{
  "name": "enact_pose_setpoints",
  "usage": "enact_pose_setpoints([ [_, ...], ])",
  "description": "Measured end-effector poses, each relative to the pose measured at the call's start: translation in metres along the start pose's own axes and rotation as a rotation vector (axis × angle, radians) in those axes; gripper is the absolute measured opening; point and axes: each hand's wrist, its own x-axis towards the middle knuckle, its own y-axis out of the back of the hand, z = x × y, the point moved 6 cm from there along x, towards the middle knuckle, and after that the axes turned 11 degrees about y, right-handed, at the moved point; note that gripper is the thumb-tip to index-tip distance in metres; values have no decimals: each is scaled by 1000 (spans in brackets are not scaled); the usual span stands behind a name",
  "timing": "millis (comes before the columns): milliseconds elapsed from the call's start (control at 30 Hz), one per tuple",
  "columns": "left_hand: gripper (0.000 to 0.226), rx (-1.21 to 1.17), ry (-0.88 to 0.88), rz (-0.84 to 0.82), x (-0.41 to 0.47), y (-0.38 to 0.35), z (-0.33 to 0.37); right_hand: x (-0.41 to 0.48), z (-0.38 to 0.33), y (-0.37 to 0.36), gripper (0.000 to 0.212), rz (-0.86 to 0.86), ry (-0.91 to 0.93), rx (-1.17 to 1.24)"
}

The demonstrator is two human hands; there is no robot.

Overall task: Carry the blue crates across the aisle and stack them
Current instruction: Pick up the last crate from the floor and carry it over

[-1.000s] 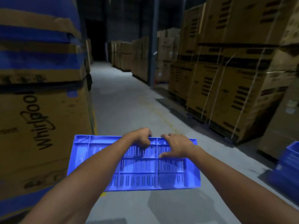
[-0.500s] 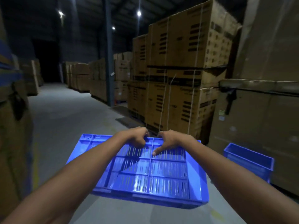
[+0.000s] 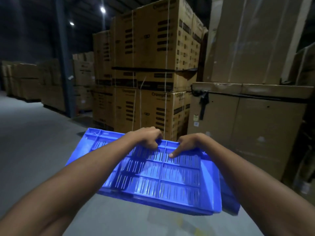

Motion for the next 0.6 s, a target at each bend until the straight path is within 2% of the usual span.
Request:
enact_pose_setpoints([
  [100, 49, 2, -31, -41, 79, 1, 0, 46, 34, 37, 60, 50, -20, 77],
  [233, 34, -9, -21, -240, 179, -3, -2, 102, 66, 90, 40, 197, 35, -67],
  [333, 28, -93, -32, -443, 239, -20, 1, 136, 94, 117, 38, 267, 60, -213],
  [400, 26, -134, -49, -507, 278, -35, 4, 157, 120, 134, 44, 323, 25, -330],
  [500, 34, -206, -76, -512, 337, -52, 14, 188, 158, 161, 49, 409, -13, -450],
  [600, 25, -211, -118, -405, 396, -54, 33, 222, 200, 189, 56, 469, -4, -508],
])
